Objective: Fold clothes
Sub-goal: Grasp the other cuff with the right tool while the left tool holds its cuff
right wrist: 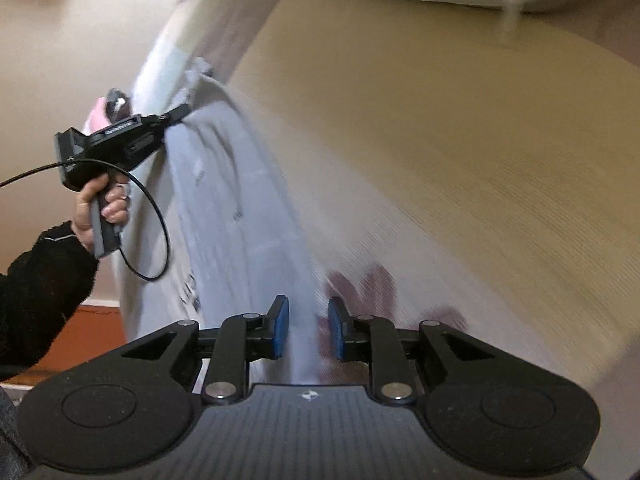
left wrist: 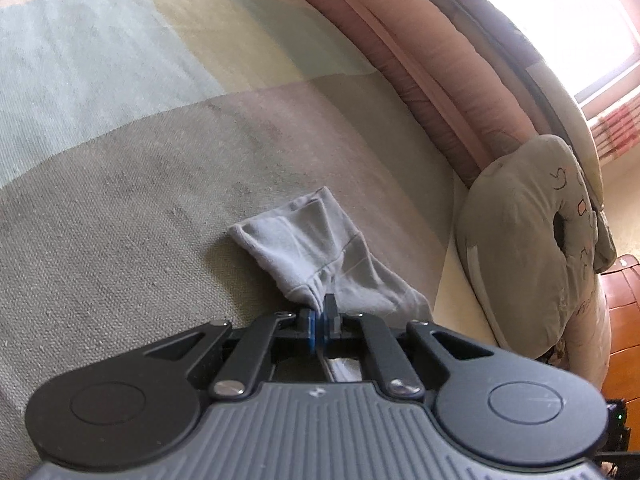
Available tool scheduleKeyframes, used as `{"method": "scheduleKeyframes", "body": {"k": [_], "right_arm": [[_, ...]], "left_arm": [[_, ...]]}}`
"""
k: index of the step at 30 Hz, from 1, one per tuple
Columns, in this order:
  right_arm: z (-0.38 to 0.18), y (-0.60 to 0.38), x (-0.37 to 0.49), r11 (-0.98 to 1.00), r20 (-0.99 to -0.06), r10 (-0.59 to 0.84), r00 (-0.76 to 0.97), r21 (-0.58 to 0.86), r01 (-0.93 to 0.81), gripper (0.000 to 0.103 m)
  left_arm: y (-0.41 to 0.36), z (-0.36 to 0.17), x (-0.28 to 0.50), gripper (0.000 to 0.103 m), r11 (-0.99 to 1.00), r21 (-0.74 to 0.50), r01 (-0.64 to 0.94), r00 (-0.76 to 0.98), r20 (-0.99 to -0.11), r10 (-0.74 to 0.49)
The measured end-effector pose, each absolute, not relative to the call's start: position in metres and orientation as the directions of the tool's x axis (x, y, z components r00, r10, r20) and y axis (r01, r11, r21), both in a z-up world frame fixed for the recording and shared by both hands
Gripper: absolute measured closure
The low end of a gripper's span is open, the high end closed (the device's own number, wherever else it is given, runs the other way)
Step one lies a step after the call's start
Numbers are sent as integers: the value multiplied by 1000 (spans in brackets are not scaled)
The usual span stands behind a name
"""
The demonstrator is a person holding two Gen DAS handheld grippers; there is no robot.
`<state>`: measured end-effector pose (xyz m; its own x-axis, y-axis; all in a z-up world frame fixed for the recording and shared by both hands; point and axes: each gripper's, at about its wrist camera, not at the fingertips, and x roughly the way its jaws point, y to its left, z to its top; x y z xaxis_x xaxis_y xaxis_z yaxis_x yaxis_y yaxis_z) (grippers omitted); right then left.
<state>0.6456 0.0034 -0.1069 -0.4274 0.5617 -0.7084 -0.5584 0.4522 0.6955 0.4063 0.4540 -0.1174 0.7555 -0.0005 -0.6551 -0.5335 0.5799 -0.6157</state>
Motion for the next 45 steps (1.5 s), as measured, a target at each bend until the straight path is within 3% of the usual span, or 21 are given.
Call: {"method": "scheduleKeyframes", "body": {"k": [8,10,11,18,32,37,40,45], "right_arm": [[-106,-11,627,459,-676,622,-395,723,-516,79],[-104,-16,621,490,-699,626,-345,697,-524,88],[-102,-16,617,506,-721,618,-313,670,-544,102],[-79,-19,622,568,-781,595,-188,574,-590,100],[-19,-45,666,680,-806,582,112,406,-610,100],[-41,-33,658,666,-821,567,60,415,-620,99],[-50,-21,655,658,-829,558,40,412,-630,90],[-38,9,669,590,-759,649,48,463,-662,86]], "left_arm": [[452,-117,408,98,588,-608,-534,755,-656,7],[451,-118,407,98,587,-610,-532,759,-651,12],[450,-118,406,98,586,-610,-533,760,-649,15],[446,-107,399,100,607,-603,-518,768,-641,18],[432,-50,469,100,745,-619,-250,886,-456,-81],[441,-80,468,100,732,-597,-329,827,-557,-82],[450,-104,461,100,702,-586,-404,766,-637,-91],[449,-111,451,99,702,-585,-406,766,-637,-88]]}}
